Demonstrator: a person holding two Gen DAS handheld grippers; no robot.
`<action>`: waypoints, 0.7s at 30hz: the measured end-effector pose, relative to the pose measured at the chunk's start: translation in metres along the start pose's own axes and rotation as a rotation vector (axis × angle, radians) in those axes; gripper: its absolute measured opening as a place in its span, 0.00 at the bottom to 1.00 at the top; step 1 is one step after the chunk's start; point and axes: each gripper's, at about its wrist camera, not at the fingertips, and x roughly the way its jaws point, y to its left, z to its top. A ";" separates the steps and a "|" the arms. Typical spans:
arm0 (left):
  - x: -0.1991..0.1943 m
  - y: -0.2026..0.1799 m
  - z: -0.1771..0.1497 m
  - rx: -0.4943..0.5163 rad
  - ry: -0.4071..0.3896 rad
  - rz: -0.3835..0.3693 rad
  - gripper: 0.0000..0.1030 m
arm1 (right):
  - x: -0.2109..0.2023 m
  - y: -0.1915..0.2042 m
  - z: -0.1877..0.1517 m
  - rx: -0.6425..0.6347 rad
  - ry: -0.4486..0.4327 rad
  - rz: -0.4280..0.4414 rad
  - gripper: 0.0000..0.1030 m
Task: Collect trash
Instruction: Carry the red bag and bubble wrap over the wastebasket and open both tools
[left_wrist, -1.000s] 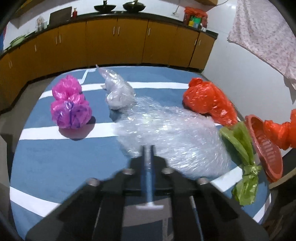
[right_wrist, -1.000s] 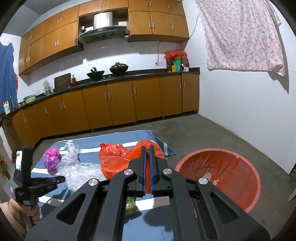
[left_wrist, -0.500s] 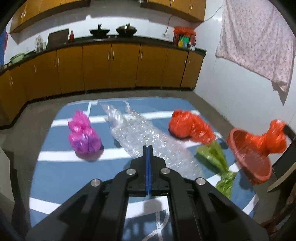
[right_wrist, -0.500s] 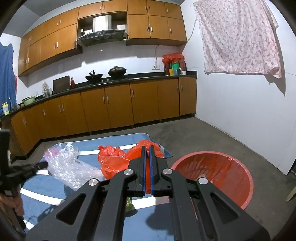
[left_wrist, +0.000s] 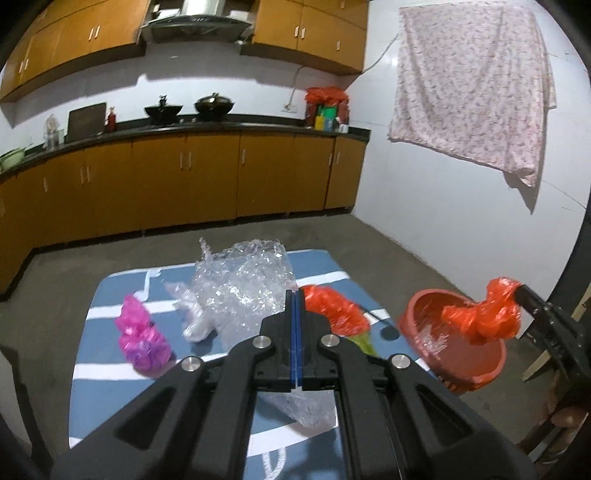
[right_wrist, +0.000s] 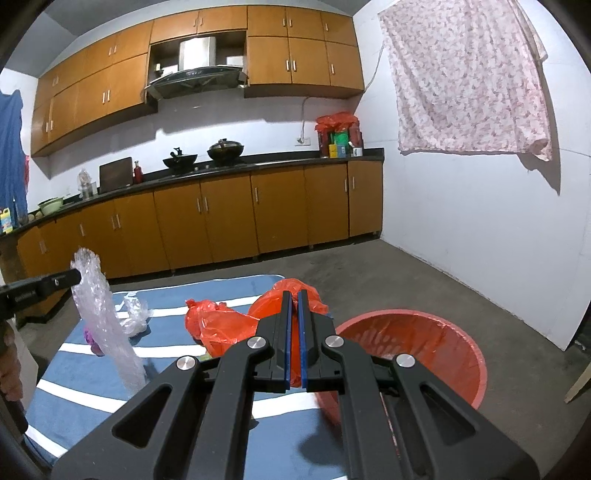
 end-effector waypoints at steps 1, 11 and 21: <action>0.001 -0.003 0.003 0.002 -0.002 -0.010 0.02 | -0.001 -0.003 0.001 0.002 -0.002 -0.004 0.04; 0.003 -0.064 0.031 0.057 -0.042 -0.140 0.02 | -0.002 -0.034 0.005 0.032 -0.005 -0.064 0.04; 0.017 -0.155 0.049 0.150 -0.083 -0.279 0.02 | -0.006 -0.080 0.014 0.068 -0.020 -0.156 0.04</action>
